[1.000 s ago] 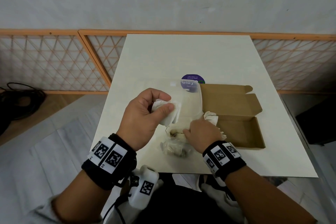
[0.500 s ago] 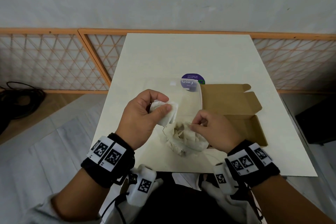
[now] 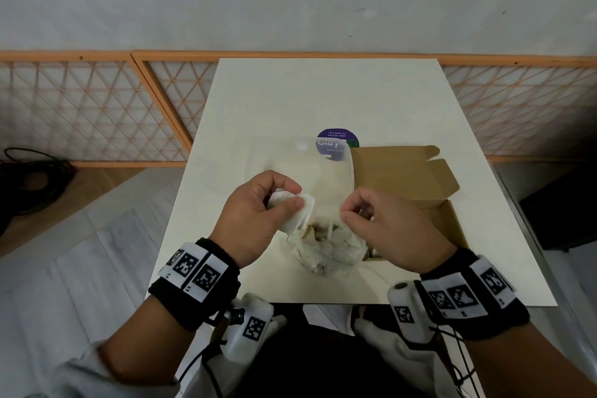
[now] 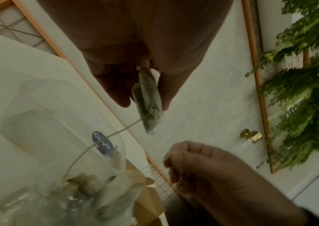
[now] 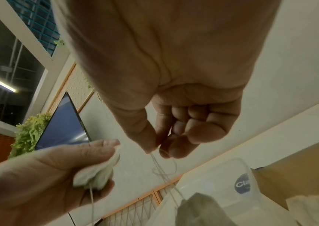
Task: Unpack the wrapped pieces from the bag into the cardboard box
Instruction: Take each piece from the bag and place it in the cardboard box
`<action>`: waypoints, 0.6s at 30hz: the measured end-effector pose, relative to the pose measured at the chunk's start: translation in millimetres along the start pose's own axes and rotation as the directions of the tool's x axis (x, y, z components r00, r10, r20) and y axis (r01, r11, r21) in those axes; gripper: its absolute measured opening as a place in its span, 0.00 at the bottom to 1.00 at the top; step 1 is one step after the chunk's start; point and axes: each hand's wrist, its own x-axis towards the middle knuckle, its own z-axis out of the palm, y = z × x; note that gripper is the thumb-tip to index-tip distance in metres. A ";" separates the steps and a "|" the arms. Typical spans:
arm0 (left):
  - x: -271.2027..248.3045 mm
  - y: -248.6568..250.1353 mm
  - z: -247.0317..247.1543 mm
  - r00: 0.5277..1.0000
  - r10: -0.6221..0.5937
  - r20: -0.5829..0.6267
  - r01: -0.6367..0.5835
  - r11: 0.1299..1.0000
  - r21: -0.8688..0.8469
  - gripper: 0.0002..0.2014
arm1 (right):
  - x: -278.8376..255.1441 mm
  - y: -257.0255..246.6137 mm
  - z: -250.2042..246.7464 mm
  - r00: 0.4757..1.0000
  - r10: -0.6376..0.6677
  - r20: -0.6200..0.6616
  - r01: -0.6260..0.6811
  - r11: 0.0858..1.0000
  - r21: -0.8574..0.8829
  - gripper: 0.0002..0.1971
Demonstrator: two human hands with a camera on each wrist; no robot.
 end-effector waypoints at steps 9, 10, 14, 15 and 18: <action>4.3 -26.0 27.1 0.937 -0.135 0.323 -0.052 0.859 0.509 0.15 | 1.9 -4.2 -6.4 0.996 -0.081 0.027 0.077 0.988 0.136 0.06; 4.6 -26.5 28.8 0.930 -0.149 0.335 -0.047 0.858 0.512 0.15 | 1.6 -5.0 -8.3 0.996 -0.088 0.022 0.084 0.986 0.141 0.06; 4.9 -25.8 29.0 0.915 -0.180 0.360 -0.003 0.891 0.453 0.21 | -0.1 -11.0 -16.4 0.994 -0.101 -0.030 0.105 0.983 0.152 0.08; 5.3 -25.6 27.9 0.916 -0.184 0.356 0.007 0.895 0.446 0.23 | -0.1 -11.7 -18.0 0.991 -0.116 -0.060 0.125 0.979 0.164 0.08; 5.5 -23.0 23.0 0.926 -0.171 0.336 0.010 0.902 0.432 0.23 | 1.2 -11.3 -20.4 0.984 -0.141 -0.109 0.163 0.960 0.229 0.08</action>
